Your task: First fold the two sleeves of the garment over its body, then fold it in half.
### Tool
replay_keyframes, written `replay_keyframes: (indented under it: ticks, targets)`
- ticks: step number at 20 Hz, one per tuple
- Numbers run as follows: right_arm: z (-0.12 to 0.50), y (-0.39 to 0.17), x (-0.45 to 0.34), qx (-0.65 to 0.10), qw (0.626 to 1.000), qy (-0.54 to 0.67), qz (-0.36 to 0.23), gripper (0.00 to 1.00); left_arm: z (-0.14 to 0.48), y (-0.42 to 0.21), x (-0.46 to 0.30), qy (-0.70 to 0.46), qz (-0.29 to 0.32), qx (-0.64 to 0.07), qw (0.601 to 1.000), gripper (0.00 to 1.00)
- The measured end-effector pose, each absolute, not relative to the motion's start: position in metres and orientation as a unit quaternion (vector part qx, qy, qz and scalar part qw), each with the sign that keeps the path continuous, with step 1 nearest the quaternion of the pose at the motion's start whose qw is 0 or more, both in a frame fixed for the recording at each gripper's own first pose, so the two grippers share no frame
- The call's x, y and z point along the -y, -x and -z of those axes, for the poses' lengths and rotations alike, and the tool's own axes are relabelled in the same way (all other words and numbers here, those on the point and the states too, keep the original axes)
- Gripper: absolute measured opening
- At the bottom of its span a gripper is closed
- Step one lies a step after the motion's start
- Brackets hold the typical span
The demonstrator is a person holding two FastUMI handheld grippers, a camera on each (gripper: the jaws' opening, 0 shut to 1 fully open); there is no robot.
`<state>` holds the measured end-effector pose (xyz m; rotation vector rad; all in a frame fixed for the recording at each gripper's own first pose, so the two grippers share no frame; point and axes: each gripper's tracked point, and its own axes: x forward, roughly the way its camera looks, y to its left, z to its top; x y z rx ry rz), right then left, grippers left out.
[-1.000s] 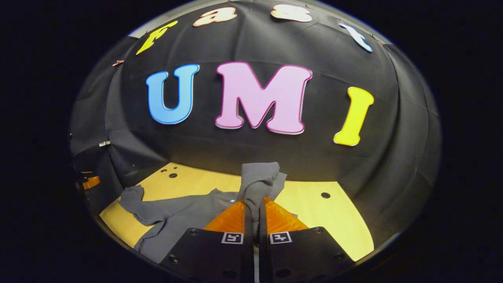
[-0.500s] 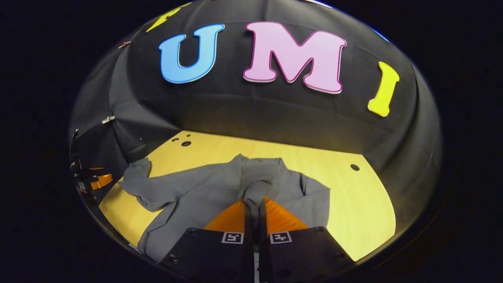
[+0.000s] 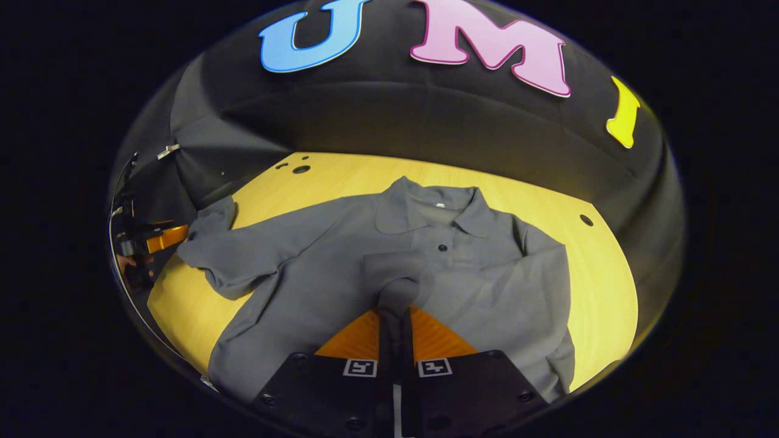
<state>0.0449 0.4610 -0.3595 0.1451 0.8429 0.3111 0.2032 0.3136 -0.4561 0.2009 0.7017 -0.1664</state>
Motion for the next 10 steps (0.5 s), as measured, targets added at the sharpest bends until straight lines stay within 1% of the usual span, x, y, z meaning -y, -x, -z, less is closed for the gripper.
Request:
replay_keyframes:
  ticks: [1,2,7,9,10]
  targets:
    - [0.363,-0.043,-0.466,-0.412,0.896,-0.068,-0.153,0.10,0.461,-0.207,-0.315,-0.098,0.082,-0.346,0.929,0.92]
    - [0.366,-0.042,-0.471,-0.415,0.894,-0.067,-0.155,0.10,0.464,-0.212,-0.316,-0.097,0.081,-0.349,0.929,0.96]
    - [0.383,-0.025,-0.494,-0.443,0.876,-0.061,-0.178,0.10,0.482,-0.223,-0.311,-0.094,0.091,-0.367,0.921,0.96]
    - [0.386,-0.012,-0.505,-0.463,0.861,-0.082,-0.193,0.16,0.487,-0.226,-0.305,-0.091,0.096,-0.370,0.919,0.96]
    - [0.384,-0.008,-0.508,-0.467,0.857,-0.092,-0.198,0.21,0.488,-0.225,-0.304,-0.090,0.098,-0.371,0.919,0.96]
